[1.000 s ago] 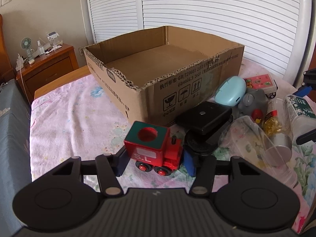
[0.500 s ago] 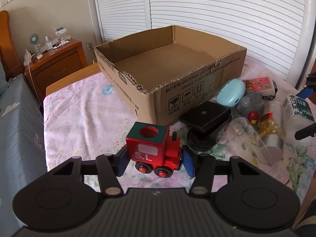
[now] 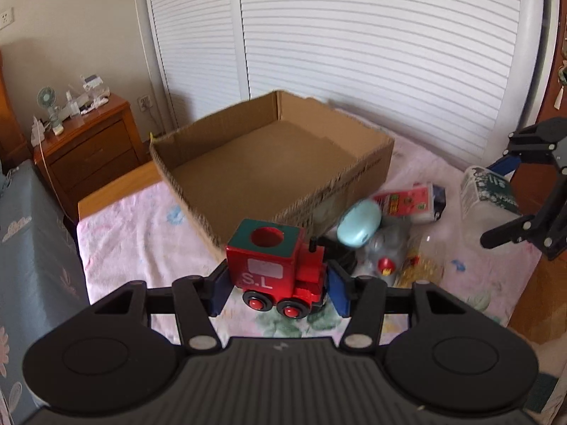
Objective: Organize rigid objects
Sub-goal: 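Carry both into the cardboard box and open both tools to release them, then move the right tool to the black fidget cube while the left tool approaches the clear jar, then grasp the black fidget cube with the right tool while the left tool grasps the clear jar, then carry the cube and jar into the box and open both tools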
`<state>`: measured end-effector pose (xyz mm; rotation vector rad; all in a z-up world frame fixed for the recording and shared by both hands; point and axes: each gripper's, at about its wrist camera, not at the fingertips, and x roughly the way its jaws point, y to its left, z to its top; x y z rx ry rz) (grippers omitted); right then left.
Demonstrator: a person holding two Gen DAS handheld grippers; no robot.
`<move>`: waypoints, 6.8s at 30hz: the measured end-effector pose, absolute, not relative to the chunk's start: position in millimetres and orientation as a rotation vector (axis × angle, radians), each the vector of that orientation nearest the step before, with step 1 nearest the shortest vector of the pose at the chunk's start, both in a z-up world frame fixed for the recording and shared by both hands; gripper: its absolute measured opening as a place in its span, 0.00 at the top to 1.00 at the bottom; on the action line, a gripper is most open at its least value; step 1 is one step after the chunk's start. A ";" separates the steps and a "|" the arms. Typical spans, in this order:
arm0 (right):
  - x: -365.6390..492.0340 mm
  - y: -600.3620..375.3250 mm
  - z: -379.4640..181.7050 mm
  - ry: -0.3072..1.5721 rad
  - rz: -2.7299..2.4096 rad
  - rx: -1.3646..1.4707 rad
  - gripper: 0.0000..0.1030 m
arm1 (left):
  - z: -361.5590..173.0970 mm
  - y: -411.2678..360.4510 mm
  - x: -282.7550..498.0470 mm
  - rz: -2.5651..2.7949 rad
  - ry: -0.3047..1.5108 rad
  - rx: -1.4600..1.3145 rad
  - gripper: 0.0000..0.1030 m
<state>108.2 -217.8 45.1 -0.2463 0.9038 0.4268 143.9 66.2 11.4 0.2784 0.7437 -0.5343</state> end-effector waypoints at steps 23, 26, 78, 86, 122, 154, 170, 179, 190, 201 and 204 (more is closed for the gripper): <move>193.3 -198.1 96.2 0.761 0.428 -0.187 0.16 | 7.6 35.5 225.2 -0.407 0.711 0.256 0.11; 201.8 -197.8 95.9 0.765 0.426 -0.180 0.16 | 9.5 41.2 208.1 -0.389 0.695 0.259 0.06; 151.1 -260.1 -11.2 0.894 0.169 -0.062 0.00 | -20.7 68.4 68.1 -0.327 0.734 0.079 0.05; 140.3 -273.4 -42.0 0.962 0.142 -0.064 0.00 | -28.1 54.6 66.5 -0.365 0.757 0.090 0.05; 130.5 -268.8 -56.0 0.838 0.172 -0.106 0.00 | -78.2 97.3 107.8 -0.113 0.843 0.127 0.05; 163.1 -275.1 -55.7 0.812 0.442 -0.221 0.00 | -91.5 55.6 88.5 -0.229 0.798 0.097 0.01; 171.7 -271.4 -47.6 0.836 0.528 -0.267 0.19 | -86.1 51.6 88.8 -0.225 0.759 0.146 0.01; 169.3 -275.8 -39.5 0.854 0.489 -0.257 0.46 | -82.4 54.8 88.4 -0.242 0.759 0.158 0.05; 151.4 -281.6 -31.7 0.885 0.455 -0.246 0.46 | -68.2 52.6 87.9 -0.296 0.766 0.198 0.05; 137.6 -290.9 -12.6 0.895 0.424 -0.264 0.46 | -43.6 46.8 93.3 -0.362 0.785 0.300 0.05; 136.2 -290.4 -0.2 0.883 0.438 -0.255 0.46 | -32.4 46.5 100.8 -0.390 0.792 0.291 0.05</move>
